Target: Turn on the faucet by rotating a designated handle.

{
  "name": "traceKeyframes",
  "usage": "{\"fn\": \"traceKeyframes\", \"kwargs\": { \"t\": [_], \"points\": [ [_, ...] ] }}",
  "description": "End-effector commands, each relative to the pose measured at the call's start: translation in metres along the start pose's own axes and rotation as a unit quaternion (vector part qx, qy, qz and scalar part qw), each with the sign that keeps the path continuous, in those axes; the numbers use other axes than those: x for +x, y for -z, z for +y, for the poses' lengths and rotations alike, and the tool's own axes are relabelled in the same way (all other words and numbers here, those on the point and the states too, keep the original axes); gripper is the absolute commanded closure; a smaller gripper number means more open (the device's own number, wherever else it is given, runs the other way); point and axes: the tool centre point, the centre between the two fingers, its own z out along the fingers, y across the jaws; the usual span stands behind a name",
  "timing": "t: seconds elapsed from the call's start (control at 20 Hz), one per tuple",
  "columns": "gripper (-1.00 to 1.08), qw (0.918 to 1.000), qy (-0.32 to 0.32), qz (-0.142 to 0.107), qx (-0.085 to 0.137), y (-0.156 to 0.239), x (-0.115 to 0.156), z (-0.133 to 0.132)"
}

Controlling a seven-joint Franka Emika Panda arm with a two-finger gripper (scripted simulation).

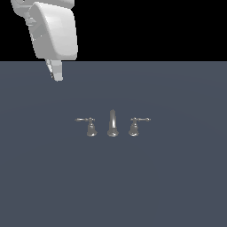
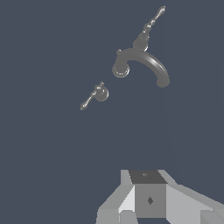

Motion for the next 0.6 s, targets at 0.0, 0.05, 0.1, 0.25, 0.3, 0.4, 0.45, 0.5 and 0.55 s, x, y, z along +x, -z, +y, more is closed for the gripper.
{"fn": "traceKeyframes", "kwargs": {
  "t": [0.0,0.05,0.1,0.25,0.3,0.4,0.45,0.5,0.55],
  "points": [
    [1.08,0.9997,-0.023,-0.001,0.000,-0.012,0.003,-0.009],
    [1.08,0.9995,-0.031,-0.001,0.000,-0.017,0.005,-0.013],
    [1.08,0.9992,-0.040,-0.002,0.000,-0.021,0.006,-0.016],
    [1.08,0.9979,-0.064,-0.003,0.000,-0.035,0.011,-0.025],
    [1.08,0.9974,-0.073,-0.003,0.000,-0.039,0.013,-0.029],
    [1.08,0.9960,-0.089,-0.003,-0.001,-0.048,0.016,-0.035],
    [1.08,0.9953,-0.097,-0.004,-0.001,-0.052,0.018,-0.038],
    [1.08,0.9944,-0.105,-0.004,-0.001,-0.057,0.020,-0.040],
    [1.08,0.9935,-0.114,-0.004,-0.001,-0.062,0.022,-0.043]
  ]
}}
